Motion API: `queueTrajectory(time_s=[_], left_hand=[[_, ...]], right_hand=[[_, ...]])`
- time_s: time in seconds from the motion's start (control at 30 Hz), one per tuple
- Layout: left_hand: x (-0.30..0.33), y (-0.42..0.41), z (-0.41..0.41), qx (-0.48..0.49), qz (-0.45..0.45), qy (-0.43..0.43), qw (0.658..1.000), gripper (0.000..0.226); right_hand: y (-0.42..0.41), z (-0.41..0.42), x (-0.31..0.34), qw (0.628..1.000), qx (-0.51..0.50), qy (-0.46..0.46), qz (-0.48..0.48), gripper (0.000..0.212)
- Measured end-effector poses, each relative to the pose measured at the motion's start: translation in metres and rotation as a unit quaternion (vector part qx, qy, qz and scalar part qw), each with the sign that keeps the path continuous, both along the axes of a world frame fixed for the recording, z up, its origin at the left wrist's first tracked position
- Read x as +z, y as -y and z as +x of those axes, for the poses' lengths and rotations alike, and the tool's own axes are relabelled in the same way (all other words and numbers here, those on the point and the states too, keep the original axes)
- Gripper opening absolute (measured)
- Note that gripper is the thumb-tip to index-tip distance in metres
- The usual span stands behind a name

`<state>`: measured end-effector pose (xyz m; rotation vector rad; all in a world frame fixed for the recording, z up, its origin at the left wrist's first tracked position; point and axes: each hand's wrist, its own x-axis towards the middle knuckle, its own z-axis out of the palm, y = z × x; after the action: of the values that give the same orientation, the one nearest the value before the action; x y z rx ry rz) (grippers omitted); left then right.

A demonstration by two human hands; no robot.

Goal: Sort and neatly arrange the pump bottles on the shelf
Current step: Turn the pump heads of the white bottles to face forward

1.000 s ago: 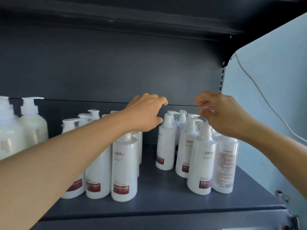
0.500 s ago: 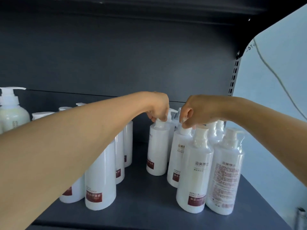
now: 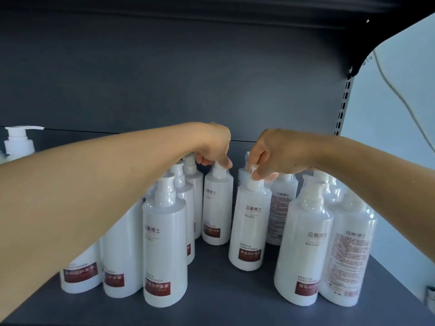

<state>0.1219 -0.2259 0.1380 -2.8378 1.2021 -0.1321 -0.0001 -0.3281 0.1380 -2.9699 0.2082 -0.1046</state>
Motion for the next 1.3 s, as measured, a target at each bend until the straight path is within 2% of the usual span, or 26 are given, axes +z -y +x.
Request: queueTrajectory(time_s=[0.1, 0.3, 0.4, 0.53, 0.67, 0.83, 1.03, 1.2, 1.3], left_hand=[[0.001, -0.002, 0.003, -0.011, 0.004, 0.004, 1.0, 0.036], [0.006, -0.01, 0.008, -0.051, 0.0, -0.048, 0.998, 0.017], [0.003, -0.009, 0.012, -0.056, -0.01, -0.044, 0.997, 0.02], [0.003, -0.009, 0.013, -0.05, -0.018, -0.033, 0.998, 0.03], [0.0, -0.011, 0.014, -0.046, -0.031, -0.02, 0.998, 0.036], [0.008, -0.025, 0.016, -0.056, -0.05, -0.077, 0.994, 0.03], [0.02, -0.049, 0.016, -0.066, -0.093, -0.033, 0.993, 0.023], [0.016, -0.06, 0.015, -0.07, -0.093, -0.023, 0.993, 0.021], [0.014, -0.063, 0.013, -0.071, -0.092, -0.013, 0.993, 0.022]], right_hand=[[-0.012, 0.002, 0.0, 1.0, 0.002, -0.003, 0.005, 0.002], [-0.024, 0.001, -0.003, 0.999, -0.026, 0.022, 0.025, 0.009], [-0.028, 0.002, -0.008, 0.997, -0.035, 0.045, 0.045, 0.006], [-0.035, 0.005, -0.013, 0.994, -0.05, 0.071, 0.06, 0.023], [-0.039, 0.006, -0.016, 0.992, -0.063, 0.08, 0.077, 0.028], [-0.046, 0.011, -0.018, 0.989, -0.065, 0.096, 0.094, 0.03], [-0.062, 0.017, -0.018, 0.989, -0.047, 0.11, 0.086, 0.02], [-0.065, 0.016, -0.02, 0.991, -0.049, 0.118, 0.049, 0.022], [-0.063, 0.015, -0.025, 0.987, -0.058, 0.127, 0.074, 0.027]])
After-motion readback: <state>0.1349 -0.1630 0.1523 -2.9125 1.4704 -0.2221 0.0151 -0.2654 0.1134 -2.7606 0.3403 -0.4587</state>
